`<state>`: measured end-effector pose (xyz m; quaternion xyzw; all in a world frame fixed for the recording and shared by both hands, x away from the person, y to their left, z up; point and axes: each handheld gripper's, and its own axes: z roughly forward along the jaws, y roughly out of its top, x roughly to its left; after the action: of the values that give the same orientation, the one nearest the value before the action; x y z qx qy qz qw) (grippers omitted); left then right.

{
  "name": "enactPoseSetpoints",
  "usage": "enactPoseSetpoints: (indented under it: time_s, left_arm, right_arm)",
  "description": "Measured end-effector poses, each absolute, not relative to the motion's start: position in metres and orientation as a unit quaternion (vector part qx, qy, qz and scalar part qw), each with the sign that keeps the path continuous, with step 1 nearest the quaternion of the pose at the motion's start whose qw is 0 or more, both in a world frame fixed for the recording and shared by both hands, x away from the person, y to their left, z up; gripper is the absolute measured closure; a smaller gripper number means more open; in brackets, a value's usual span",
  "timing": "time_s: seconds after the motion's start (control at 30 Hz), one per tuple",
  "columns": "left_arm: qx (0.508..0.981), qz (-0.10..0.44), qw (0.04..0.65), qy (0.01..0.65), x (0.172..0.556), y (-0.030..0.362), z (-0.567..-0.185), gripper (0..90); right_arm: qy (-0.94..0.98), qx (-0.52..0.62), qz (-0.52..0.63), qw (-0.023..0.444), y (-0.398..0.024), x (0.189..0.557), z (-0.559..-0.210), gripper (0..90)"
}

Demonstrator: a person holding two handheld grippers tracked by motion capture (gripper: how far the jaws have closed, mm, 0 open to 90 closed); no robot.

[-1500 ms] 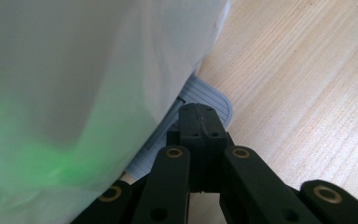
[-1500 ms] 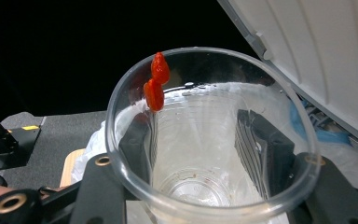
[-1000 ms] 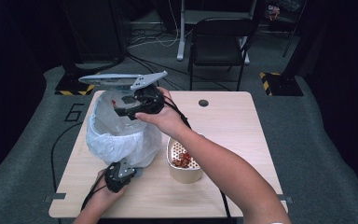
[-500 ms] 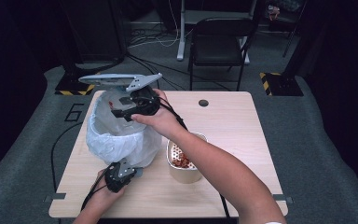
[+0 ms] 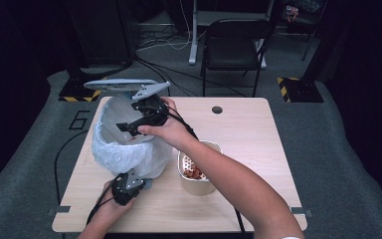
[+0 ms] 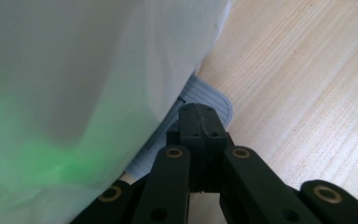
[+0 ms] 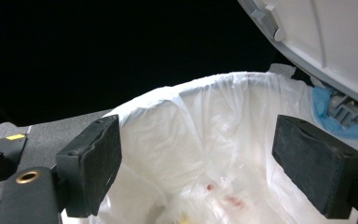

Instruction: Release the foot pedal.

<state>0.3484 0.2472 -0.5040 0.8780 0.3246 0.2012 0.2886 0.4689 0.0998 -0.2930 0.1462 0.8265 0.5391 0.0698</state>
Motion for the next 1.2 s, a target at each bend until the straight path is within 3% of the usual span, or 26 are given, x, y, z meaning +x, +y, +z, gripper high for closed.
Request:
enactPoseSetpoints:
  time_s: [0.57,0.63,0.67,0.83,0.87,1.07,1.1,1.13,1.17,1.2]
  left_arm:
    - [0.864,0.185,0.311,0.349,0.352,0.253,-0.504,89.3]
    - [0.860,0.194,0.311,0.355,0.353,0.257,-0.503,85.1]
    - [0.856,0.189,0.317,0.362,0.354,0.260,-0.502,76.0]
    - [0.827,0.184,0.369,0.382,0.350,0.265,-0.494,71.8]
    - [0.831,0.179,0.374,0.370,0.352,0.268,-0.491,65.7]
    - [0.825,0.162,0.388,0.378,0.348,0.266,-0.488,57.9]
    - [0.810,0.124,0.407,0.403,0.342,0.262,-0.485,56.0]
    - [0.810,0.124,0.407,0.403,0.342,0.262,-0.485,55.1]
    - [0.844,0.173,0.391,0.324,0.352,0.272,-0.479,53.9]
    - [0.846,0.168,0.394,0.318,0.352,0.272,-0.478,52.9]
  right_arm:
    - [0.835,0.133,0.529,0.071,0.034,0.449,-0.293,19.7]
    - [0.833,0.138,0.531,0.069,0.030,0.448,-0.293,19.7]
    - [0.833,0.137,0.530,0.074,0.025,0.447,-0.292,19.9]
    - [0.828,0.145,0.535,0.084,0.004,0.448,-0.291,20.4]
    - [0.826,0.149,0.537,0.084,0.001,0.449,-0.291,20.5]
    - [0.826,0.157,0.535,0.089,-0.006,0.450,-0.293,20.4]
    - [0.825,0.157,0.536,0.088,-0.008,0.450,-0.293,20.4]
    - [0.824,0.158,0.537,0.086,-0.009,0.450,-0.293,20.4]
    - [0.824,0.158,0.538,0.088,-0.010,0.449,-0.293,20.5]
    - [0.823,0.158,0.538,0.089,-0.011,0.449,-0.293,20.4]
